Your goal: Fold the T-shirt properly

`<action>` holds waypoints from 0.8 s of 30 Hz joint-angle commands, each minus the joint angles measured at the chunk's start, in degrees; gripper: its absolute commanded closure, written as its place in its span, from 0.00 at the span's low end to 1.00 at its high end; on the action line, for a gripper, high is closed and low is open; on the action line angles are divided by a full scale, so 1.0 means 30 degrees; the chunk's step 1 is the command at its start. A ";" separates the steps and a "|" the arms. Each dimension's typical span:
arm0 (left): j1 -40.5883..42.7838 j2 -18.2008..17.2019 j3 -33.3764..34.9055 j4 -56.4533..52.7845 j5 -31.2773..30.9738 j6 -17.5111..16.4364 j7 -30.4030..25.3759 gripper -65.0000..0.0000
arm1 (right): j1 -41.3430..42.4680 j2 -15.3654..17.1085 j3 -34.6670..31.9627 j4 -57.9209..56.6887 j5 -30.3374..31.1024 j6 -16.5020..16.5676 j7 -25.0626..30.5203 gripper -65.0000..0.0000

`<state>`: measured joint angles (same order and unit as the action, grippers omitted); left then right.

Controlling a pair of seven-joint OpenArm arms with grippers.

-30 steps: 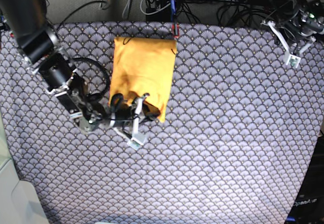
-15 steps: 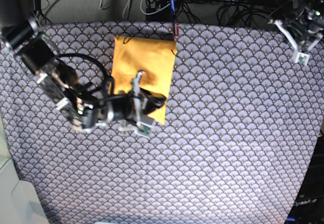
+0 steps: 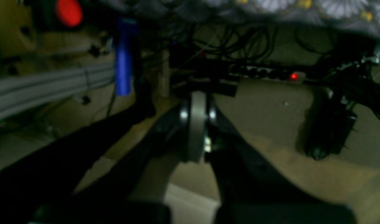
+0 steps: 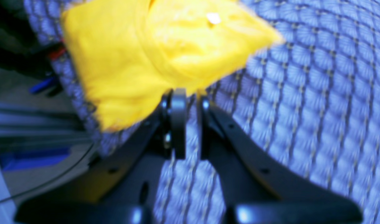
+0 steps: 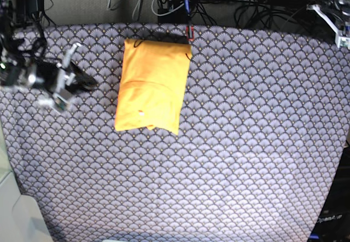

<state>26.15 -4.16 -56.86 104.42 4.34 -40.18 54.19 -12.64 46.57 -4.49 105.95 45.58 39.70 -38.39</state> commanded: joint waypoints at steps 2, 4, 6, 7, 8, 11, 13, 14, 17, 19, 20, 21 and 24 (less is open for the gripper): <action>0.0089 0.0963 -0.0431 0.1076 0.2026 0.0061 -0.0966 1.00 | -0.2891 0.0317 0.3124 0.0771 0.0205 0.0099 0.0270 0.93; 0.0030 0.2252 -0.0460 0.1339 0.3785 0.0061 -0.2021 1.00 | -0.5324 -0.0357 0.5409 0.0947 0.0176 0.0099 0.0680 0.93; -0.0029 0.3542 -0.0460 0.1310 0.5455 0.0061 -0.3339 1.00 | -0.7434 -0.1383 0.7607 0.0947 -0.0410 0.0099 0.1501 0.93; 0.0001 0.4157 -0.0460 0.1281 0.5982 0.0061 -0.4013 1.00 | -0.8254 -0.1852 0.8486 0.0947 -0.0967 0.0099 0.1794 0.93; 0.0118 0.4388 -0.0460 0.1281 0.6422 0.0061 -0.4834 1.00 | -0.8987 -0.2643 0.9248 0.0947 -0.1729 0.0099 0.2057 0.93; 0.0645 0.4388 -0.0519 0.0753 0.6774 0.0061 -0.6739 1.00 | -1.0217 -0.5251 1.1329 0.0917 -0.5040 0.0099 0.2585 0.93; 0.0850 0.4388 -0.0548 -0.0478 0.6422 0.0061 -0.7413 1.00 | -1.0305 -0.7273 1.2296 0.0595 -0.7766 0.0099 0.3142 0.93; 0.0938 0.4388 -0.0578 -0.1210 0.6393 0.0061 -0.7706 1.00 | -1.0305 -0.8240 1.2940 0.0390 -0.9055 0.0099 0.3493 0.93; 0.1290 0.4388 -0.0607 -0.3730 0.6422 0.0061 -1.0021 1.00 | -1.0012 -1.1405 1.4728 -0.0343 -1.2894 0.0099 0.5193 0.93; 0.1319 0.4388 -0.0871 -0.5225 0.6510 0.0061 -1.2160 1.00 | -0.9368 -1.3280 1.5988 -0.0870 -1.5062 0.0099 0.6717 0.93; 0.1319 0.4388 -0.1105 -0.5928 0.6627 0.0061 -1.3156 1.00 | -0.9016 -1.4101 1.6750 -0.1251 -1.6088 0.0099 0.7449 0.93; 0.1202 0.4388 -0.1339 -0.6690 0.6891 0.0061 -1.4035 1.00 | -0.8664 -1.4804 1.7424 -0.1574 -1.6996 0.0099 0.8270 0.93; 0.0675 0.4388 -0.2189 -0.9122 0.7829 0.0061 -1.6175 1.00 | -0.8166 -1.6240 1.8684 -0.2716 -1.8813 0.0099 1.0497 0.93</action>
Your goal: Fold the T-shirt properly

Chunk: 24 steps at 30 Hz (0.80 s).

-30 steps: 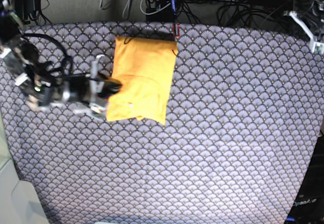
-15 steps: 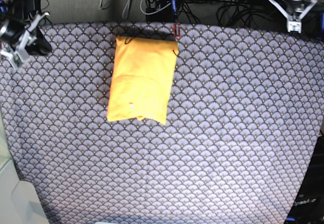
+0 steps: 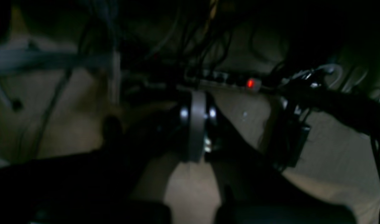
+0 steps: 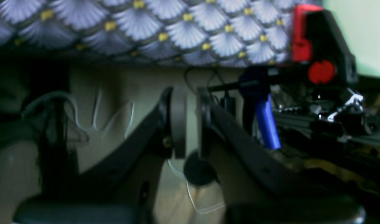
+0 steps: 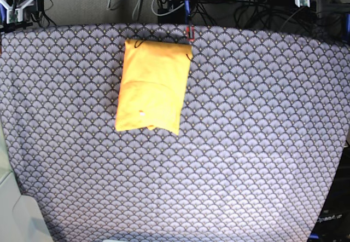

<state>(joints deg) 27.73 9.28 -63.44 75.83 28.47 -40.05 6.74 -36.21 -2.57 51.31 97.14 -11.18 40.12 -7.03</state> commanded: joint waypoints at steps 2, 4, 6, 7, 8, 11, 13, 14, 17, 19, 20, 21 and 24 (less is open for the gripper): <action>-0.0231 -0.0093 -0.0729 -0.1087 0.0254 0.0018 -0.1881 1.00 | -0.0312 -0.0507 0.0318 -0.0806 -0.0596 -0.0039 0.1126 0.93; -0.0641 -0.0265 -0.1227 -0.2875 0.0635 0.0018 -0.3317 1.00 | -0.0342 -0.0888 0.0465 -0.1920 -0.1299 -0.0039 0.2210 0.93; -0.0934 -0.0792 -0.1491 -0.4457 0.1162 0.0018 -0.4489 1.00 | -0.0371 -0.1239 0.0787 -0.2857 -0.1592 -0.0039 0.3207 0.93; -0.0993 -0.1027 -0.1549 -0.5248 0.1280 0.0018 -0.5046 1.00 | -0.0400 -0.1474 0.1051 -0.3268 -0.1621 -0.0039 0.3734 0.93; -0.0993 -0.1203 -0.1637 -0.5952 0.1338 0.0018 -0.5456 1.00 | -0.0400 -0.1679 0.1285 -0.3590 -0.1651 -0.0039 0.4145 0.93; -0.1198 -0.1789 -0.1637 -0.7827 0.1368 0.0018 -0.6629 1.00 | -0.0429 -0.1884 0.1315 -0.5436 -0.1709 -0.0039 0.5346 0.93; -0.1432 -0.2140 -0.1637 -0.9058 0.1368 0.0018 -0.7332 1.00 | -0.0312 -0.1884 0.1315 -0.7194 -0.1709 -0.0039 0.5961 0.93; -0.1432 -0.2375 -0.1637 -0.9556 0.1368 0.0018 -0.7566 1.00 | -0.0224 -0.1855 0.1315 -0.7839 -0.1709 -0.0039 0.6167 0.93; -0.1960 -0.2961 -0.1637 -1.0963 0.1368 0.0018 -0.8035 1.00 | 0.0391 -0.1562 0.1315 -0.9949 -0.2207 -0.0039 0.6577 0.93; -0.2194 -0.3342 -0.1637 -1.1842 0.1368 0.0018 -0.8094 1.00 | 0.1065 -0.1532 0.1490 -1.1678 -0.3174 -0.0039 0.6694 0.93; -0.2399 -0.3547 -0.1637 -1.2281 0.1368 0.0018 -0.8094 1.00 | 0.1417 -0.1415 0.1520 -1.2498 -0.3673 -0.0039 0.6694 0.93; -0.2575 -0.3723 -0.1637 -1.2721 0.1368 0.0018 -0.8094 1.00 | 0.1739 -0.1268 0.1520 -1.3289 -0.4024 -0.0039 0.6694 0.93; -0.3015 -0.4133 -0.1608 -1.3864 0.1397 0.0018 -0.8094 1.00 | 0.2325 -0.0800 0.1490 -1.5780 -0.4493 -0.0039 0.6723 0.93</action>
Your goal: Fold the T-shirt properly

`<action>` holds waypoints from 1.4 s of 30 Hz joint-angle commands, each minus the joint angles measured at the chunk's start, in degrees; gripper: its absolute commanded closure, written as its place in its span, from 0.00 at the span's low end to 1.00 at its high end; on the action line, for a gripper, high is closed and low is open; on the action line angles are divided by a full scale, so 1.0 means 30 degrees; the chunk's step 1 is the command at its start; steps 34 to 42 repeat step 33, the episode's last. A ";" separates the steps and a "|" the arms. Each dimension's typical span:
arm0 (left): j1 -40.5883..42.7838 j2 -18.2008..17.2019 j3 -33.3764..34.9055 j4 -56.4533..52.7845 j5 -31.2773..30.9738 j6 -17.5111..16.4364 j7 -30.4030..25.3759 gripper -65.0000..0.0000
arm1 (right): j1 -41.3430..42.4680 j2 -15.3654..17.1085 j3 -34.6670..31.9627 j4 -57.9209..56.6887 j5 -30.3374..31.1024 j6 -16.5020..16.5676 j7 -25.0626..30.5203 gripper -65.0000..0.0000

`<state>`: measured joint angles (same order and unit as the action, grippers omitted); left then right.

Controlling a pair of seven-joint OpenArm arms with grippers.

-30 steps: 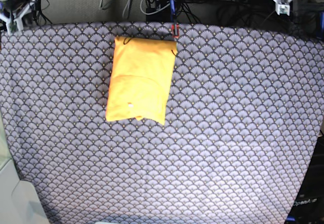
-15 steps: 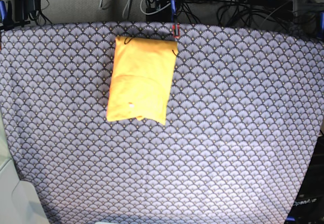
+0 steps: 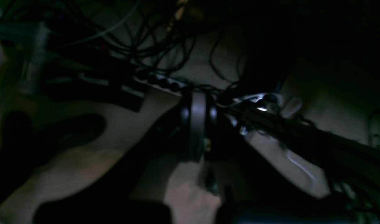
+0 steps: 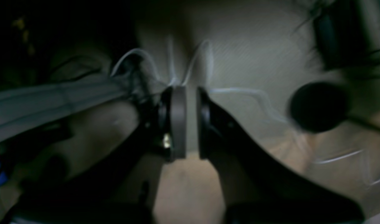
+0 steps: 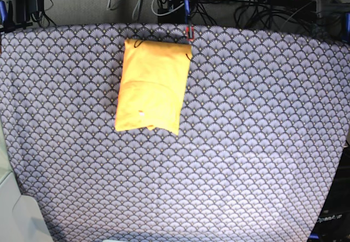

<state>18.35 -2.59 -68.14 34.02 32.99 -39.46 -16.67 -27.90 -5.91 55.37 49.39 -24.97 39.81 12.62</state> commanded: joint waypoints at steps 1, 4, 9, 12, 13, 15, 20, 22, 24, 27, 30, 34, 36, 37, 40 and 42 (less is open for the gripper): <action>-0.0006 -0.0294 0.0046 -0.0278 -0.0111 -0.0179 -0.0291 1.00 | -0.0209 0.0550 0.0077 -0.0594 0.0104 0.0063 0.0173 0.93; -0.0094 -0.0441 0.0691 -0.1362 0.0680 -0.0179 -0.0320 1.00 | 0.0758 0.1517 0.0018 -0.3466 0.0104 0.0063 0.0173 0.93; -0.0915 -0.0617 0.1775 -0.3384 0.2321 -0.0179 -0.0320 1.00 | 0.2106 0.3421 -0.0744 -0.9356 0.0045 0.0063 0.2020 0.93; -0.1882 -0.0675 0.2391 -0.5523 0.4284 -0.0179 -0.0115 1.00 | 0.2927 0.4447 -0.3205 -1.3312 0.0045 -0.1915 0.4071 0.93; -0.2116 -0.0822 0.2391 -0.6314 0.5076 0.0363 -0.0262 1.00 | 0.3190 0.4623 -0.4231 -1.4279 0.0045 -0.3820 0.4716 0.93; -0.2439 -0.1144 0.2420 -0.7780 0.6424 0.3440 -0.0320 1.00 | 0.3600 0.4711 -0.6194 -1.5392 0.0045 -0.7307 0.5419 0.93; -0.4168 -0.1525 0.2420 -1.0681 0.7772 0.8978 -0.0115 1.00 | 0.4509 0.4652 -1.0531 -1.6301 0.0075 -1.4165 0.5184 0.93; -0.4842 -0.1525 0.2449 -1.1340 0.7859 1.1118 -0.0027 1.00 | 0.4978 0.4330 -1.1645 -1.6301 0.0075 -1.5923 0.4423 0.93; -0.5047 -0.1466 0.2449 -1.1340 0.7859 1.2495 0.0442 1.00 | 0.5329 0.4095 -1.2319 -1.6301 0.0104 -1.6597 0.3749 0.93; -0.5691 -0.1349 0.2449 -1.1340 0.7859 1.2993 0.0618 1.00 | 0.5798 0.3509 -1.2553 -1.6301 0.0104 -1.6919 0.2811 0.93; -0.6102 -0.1027 0.2420 -1.1340 0.7713 1.3022 0.1262 1.00 | 0.6267 0.3216 -1.2583 -1.6301 0.0104 -1.6919 0.2342 0.93; -0.6219 -0.1085 0.2391 -1.1340 0.7713 1.3022 0.1321 1.00 | 0.6384 0.3187 -1.2583 -1.6301 0.0104 -1.6919 0.2313 0.93; -0.6219 -0.1085 0.2391 -1.1340 0.7713 1.3022 0.1321 1.00 | 0.6384 0.3187 -1.2583 -1.6301 0.0104 -1.6919 0.2313 0.93; -0.6219 -0.1085 0.2391 -1.1340 0.7713 1.3022 0.1321 1.00 | 0.6384 0.3187 -1.2583 -1.6301 0.0104 -1.6919 0.2313 0.93; -0.6219 -0.1085 0.2391 -1.1340 0.7713 1.3022 0.1321 1.00 | 0.6384 0.3187 -1.2583 -1.6301 0.0104 -1.6919 0.2313 0.93; -0.6219 -0.1085 0.2391 -1.1340 0.7713 1.3022 0.1321 1.00 | 0.6384 0.3187 -1.2583 -1.6301 0.0104 -1.6919 0.2313 0.93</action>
